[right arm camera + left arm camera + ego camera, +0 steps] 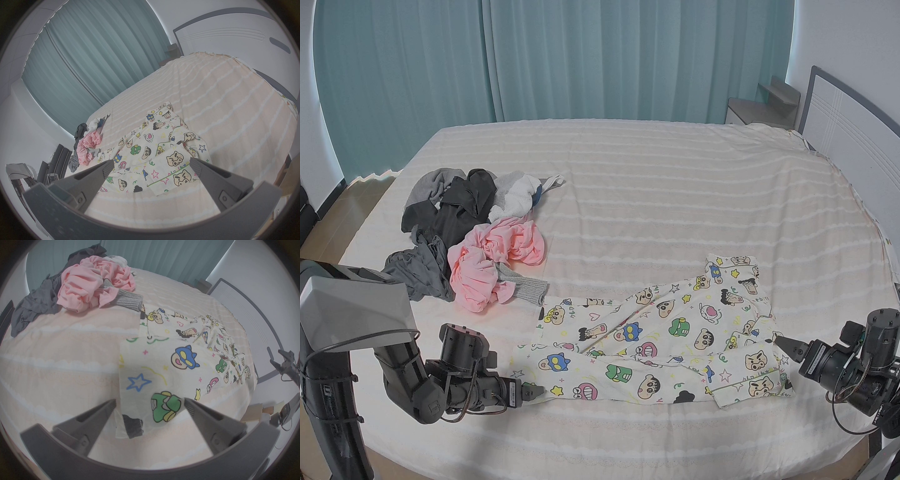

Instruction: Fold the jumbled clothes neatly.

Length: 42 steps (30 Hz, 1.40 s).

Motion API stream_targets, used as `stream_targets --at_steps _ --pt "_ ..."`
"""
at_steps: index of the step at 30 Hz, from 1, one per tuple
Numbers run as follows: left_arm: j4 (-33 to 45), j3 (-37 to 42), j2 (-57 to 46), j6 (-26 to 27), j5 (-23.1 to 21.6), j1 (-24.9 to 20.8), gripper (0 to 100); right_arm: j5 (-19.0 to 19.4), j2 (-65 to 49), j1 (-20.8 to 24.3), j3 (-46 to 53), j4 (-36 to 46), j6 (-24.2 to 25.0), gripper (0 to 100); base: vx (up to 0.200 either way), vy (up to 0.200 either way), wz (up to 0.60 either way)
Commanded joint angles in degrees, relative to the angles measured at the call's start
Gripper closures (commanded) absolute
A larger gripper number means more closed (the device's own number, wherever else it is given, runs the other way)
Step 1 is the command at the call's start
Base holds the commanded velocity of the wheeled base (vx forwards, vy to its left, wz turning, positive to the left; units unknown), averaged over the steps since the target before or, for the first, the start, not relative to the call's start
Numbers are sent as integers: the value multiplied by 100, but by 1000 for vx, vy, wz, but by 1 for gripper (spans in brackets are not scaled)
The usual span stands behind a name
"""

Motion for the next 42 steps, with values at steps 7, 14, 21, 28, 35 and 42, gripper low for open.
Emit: stream_targets --at_steps 7,14,21,28,35,42 --pt "119 -830 -863 -159 -12 423 0 -1 21 11 -1 -2 -8 0 0 0 0" --pt "1490 -2606 -458 -423 -3 336 0 -10 12 134 8 -11 1 0 0 0 0" --pt "2887 -4258 482 -511 14 195 0 -63 3 363 43 -19 -8 0 0 0 0" --pt "3432 -4847 1124 -730 6 -25 0 -54 12 354 52 -28 1 0 0 0 0" --pt "3415 -5075 1396 -730 58 -51 0 -54 12 372 52 -28 1 0 0 0 0" --pt "3371 -5330 1546 -739 287 -42 0 -63 3 372 52 -28 1 0 0 0 0"
